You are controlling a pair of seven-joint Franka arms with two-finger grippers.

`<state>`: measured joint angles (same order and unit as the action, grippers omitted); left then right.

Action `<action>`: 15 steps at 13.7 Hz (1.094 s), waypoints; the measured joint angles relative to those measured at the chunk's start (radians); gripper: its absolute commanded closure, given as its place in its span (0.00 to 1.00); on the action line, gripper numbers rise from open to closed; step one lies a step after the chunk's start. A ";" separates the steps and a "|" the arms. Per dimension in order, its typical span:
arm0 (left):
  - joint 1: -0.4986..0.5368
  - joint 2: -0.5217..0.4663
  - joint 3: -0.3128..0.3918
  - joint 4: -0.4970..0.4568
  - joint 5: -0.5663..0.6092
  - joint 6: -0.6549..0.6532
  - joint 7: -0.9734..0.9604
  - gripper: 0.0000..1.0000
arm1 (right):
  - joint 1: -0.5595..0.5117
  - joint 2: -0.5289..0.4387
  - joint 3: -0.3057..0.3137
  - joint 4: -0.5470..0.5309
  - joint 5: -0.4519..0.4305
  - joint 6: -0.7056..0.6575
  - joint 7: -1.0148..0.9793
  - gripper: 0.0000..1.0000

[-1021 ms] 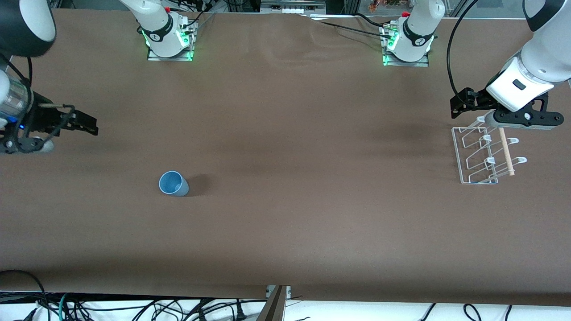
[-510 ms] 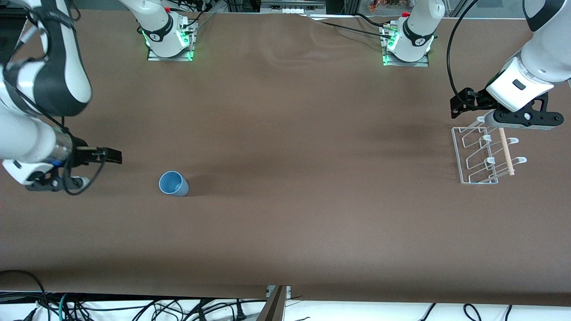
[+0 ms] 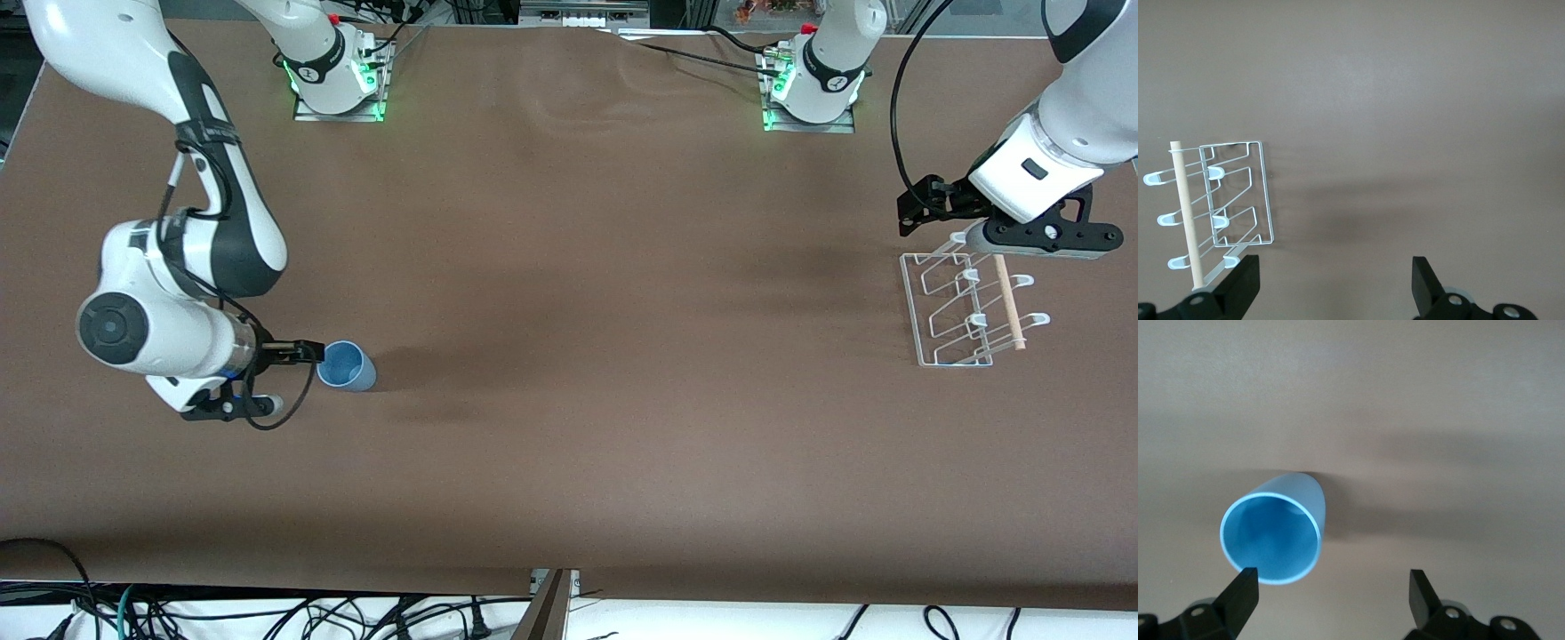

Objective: Transfer cup to left arm and place on rack
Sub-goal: 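Close the right gripper on the blue cup's rim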

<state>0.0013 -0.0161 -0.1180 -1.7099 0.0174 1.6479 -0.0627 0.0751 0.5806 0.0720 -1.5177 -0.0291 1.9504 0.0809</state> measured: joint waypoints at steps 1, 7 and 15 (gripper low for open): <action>0.000 0.000 0.000 0.000 0.000 0.000 0.000 0.00 | 0.000 0.009 0.000 -0.017 0.000 0.033 0.000 0.00; 0.000 0.000 0.000 0.000 0.000 0.000 0.000 0.00 | -0.003 0.017 -0.001 -0.121 0.001 0.161 0.001 0.06; 0.000 0.000 0.000 0.000 0.000 0.000 0.000 0.00 | -0.002 0.022 0.002 -0.136 0.041 0.170 0.002 1.00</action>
<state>0.0013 -0.0161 -0.1180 -1.7099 0.0174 1.6479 -0.0628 0.0726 0.6026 0.0742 -1.6533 0.0119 2.1203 0.0825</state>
